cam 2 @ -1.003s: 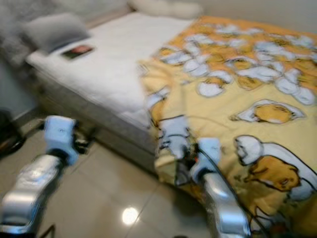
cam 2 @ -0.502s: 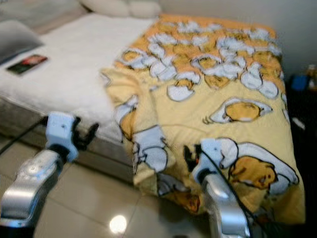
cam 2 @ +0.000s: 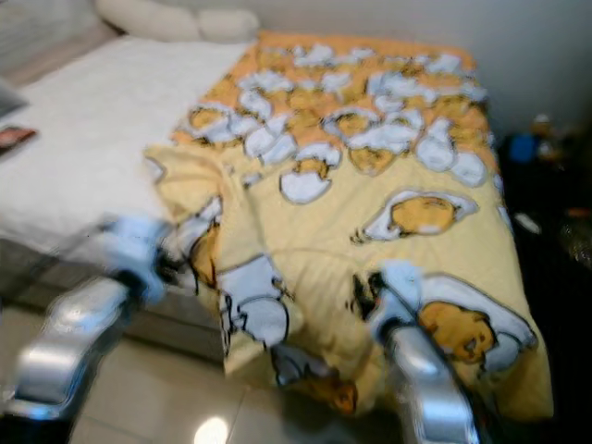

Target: Clean up the room

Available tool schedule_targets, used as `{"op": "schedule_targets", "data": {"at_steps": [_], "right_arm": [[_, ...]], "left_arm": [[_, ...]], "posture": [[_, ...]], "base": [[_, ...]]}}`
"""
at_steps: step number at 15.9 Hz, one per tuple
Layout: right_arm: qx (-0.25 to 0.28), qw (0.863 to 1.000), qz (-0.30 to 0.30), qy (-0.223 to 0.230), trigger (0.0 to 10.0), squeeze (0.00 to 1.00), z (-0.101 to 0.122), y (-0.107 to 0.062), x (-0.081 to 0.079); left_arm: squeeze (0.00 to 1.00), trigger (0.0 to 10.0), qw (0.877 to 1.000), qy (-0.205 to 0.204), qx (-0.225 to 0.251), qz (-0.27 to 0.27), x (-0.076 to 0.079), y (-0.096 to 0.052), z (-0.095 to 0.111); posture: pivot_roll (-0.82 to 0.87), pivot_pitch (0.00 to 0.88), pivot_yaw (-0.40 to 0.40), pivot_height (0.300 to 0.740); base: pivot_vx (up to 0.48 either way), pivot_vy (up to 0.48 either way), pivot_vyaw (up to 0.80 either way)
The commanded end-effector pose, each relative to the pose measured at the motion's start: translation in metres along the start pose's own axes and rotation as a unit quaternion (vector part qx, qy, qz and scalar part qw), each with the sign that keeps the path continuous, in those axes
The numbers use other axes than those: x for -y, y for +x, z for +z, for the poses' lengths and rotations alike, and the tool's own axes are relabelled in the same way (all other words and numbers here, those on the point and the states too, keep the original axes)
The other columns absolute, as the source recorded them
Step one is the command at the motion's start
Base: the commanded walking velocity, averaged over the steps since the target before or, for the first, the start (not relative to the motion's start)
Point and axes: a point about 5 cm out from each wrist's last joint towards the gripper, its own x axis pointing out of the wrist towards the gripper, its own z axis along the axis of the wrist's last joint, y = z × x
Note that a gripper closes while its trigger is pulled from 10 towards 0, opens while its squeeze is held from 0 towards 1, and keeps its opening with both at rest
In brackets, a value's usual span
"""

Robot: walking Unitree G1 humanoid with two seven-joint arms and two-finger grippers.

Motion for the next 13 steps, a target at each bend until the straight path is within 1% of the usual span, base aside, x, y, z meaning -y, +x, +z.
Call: {"op": "schedule_targets", "data": {"at_steps": [1,3,4,5,7,9,10,11,12,13], "right_arm": [[0.016,1.000,0.025,0.005,10.0,0.00,0.007,0.001,-0.010],[0.017,0.999,0.038,-0.012,10.0,0.00,0.010,0.000,-0.008],[0.016,0.998,0.053,-0.039,10.0,0.00,0.016,0.000,-0.003],[0.017,0.997,0.055,-0.043,10.0,0.00,0.018,0.000,-0.002],[0.022,0.995,0.070,-0.067,10.0,0.00,0.027,-0.002,0.003],[0.020,0.992,0.090,-0.092,10.0,0.00,0.033,-0.007,0.005],[0.020,0.991,0.094,-0.096,10.0,0.00,0.036,-0.009,0.006],[0.020,0.991,0.094,-0.098,10.0,0.00,0.038,-0.010,0.006],[0.022,0.990,0.093,-0.103,10.0,0.00,0.042,-0.013,0.006],[0.023,0.990,0.093,-0.105,10.0,0.00,0.045,-0.015,0.006]], "left_arm": [[0.34,10.0,0.999,0.014,-0.036,0.001,-0.007,0.001,-0.009],[0.34,10.0,0.998,0.031,-0.048,-0.016,-0.007,0.013,-0.009],[0.82,10.0,0.997,0.016,-0.059,-0.049,-0.006,0.032,-0.007],[1.00,10.0,0.997,0.015,-0.060,-0.056,-0.006,0.035,-0.007],[1.00,10.0,0.994,0.033,-0.088,-0.061,-0.010,0.053,-0.007],[1.00,10.0,0.990,0.057,-0.112,-0.067,-0.010,0.070,-0.009],[1.00,10.0,0.990,0.046,-0.119,-0.061,-0.010,0.080,-0.011],[1.00,10.0,0.990,0.044,-0.122,-0.055,-0.010,0.085,-0.011],[0.16,10.0,0.990,0.044,-0.128,-0.050,-0.006,0.094,-0.012],[0.08,10.0,0.988,0.059,-0.135,-0.049,-0.003,0.098,-0.013]], "posture": [[-0.10,0.001,0.038,0.740],[-0.11,0.011,0.028,0.740],[-0.12,0.013,0.028,0.740],[-0.13,0.021,0.029,0.740],[-0.16,0.038,0.037,0.740],[-0.19,0.065,0.044,0.740],[-0.21,0.098,0.046,0.740],[-0.22,0.108,0.047,0.740],[-0.24,0.145,0.054,0.740],[-0.25,0.153,0.056,0.740]], "base": [[0.000,0.000,0.00],[0.000,0.000,0.00],[0.000,0.000,0.00],[0.000,0.000,0.00],[0.000,0.000,0.00],[0.000,0.000,0.00],[0.000,0.000,0.00],[0.000,0.000,0.00],[0.000,0.000,0.00],[0.000,0.000,0.00]]}}
